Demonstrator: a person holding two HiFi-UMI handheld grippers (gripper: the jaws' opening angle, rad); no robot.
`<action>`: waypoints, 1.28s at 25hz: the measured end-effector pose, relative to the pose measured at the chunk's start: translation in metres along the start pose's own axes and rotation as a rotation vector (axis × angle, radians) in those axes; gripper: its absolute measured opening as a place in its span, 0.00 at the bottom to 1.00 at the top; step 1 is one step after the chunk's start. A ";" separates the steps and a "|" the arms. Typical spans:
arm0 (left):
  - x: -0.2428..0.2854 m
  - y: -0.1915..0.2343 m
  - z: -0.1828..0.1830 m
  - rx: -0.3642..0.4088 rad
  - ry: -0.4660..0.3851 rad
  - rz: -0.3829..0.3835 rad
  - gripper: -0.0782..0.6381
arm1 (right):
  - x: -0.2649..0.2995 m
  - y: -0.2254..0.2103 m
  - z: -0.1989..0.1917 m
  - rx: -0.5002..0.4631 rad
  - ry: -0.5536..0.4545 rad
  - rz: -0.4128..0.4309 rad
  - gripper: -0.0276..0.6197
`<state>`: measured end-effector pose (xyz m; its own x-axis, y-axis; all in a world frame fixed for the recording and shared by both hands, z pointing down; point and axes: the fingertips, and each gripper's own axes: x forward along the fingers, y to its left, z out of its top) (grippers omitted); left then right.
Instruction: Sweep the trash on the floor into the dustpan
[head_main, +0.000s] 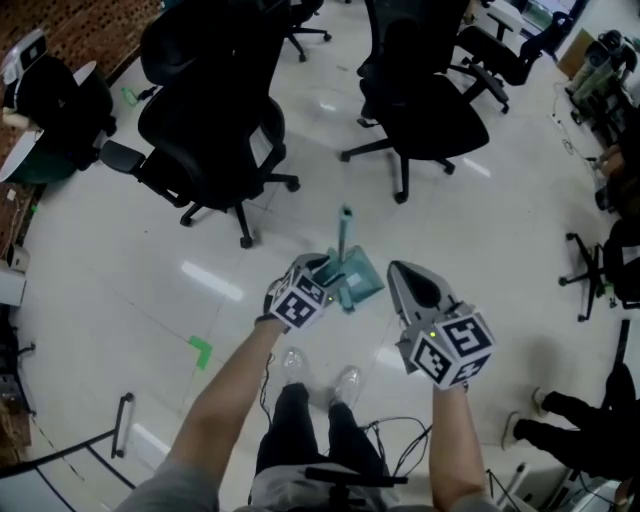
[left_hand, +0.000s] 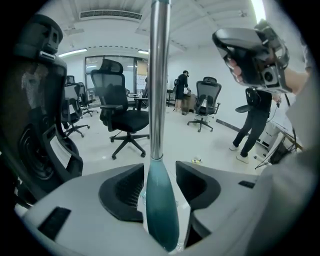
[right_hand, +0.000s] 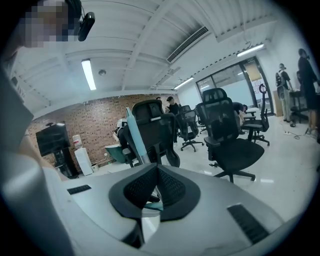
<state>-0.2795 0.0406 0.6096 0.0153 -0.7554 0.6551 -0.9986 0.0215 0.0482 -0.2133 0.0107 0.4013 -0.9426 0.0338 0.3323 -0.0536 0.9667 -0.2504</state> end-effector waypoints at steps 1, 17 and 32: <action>0.004 0.001 -0.003 -0.003 0.007 -0.003 0.36 | 0.002 0.000 -0.002 0.004 0.004 0.000 0.05; 0.028 0.004 -0.011 -0.048 -0.005 -0.017 0.28 | 0.041 -0.010 -0.033 -0.062 0.135 0.063 0.07; 0.027 0.001 -0.013 -0.057 0.004 -0.032 0.28 | 0.107 0.019 -0.022 -0.177 0.159 0.257 0.29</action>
<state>-0.2797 0.0284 0.6374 0.0472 -0.7536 0.6557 -0.9931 0.0351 0.1119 -0.3082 0.0382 0.4525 -0.8542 0.3072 0.4196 0.2495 0.9500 -0.1875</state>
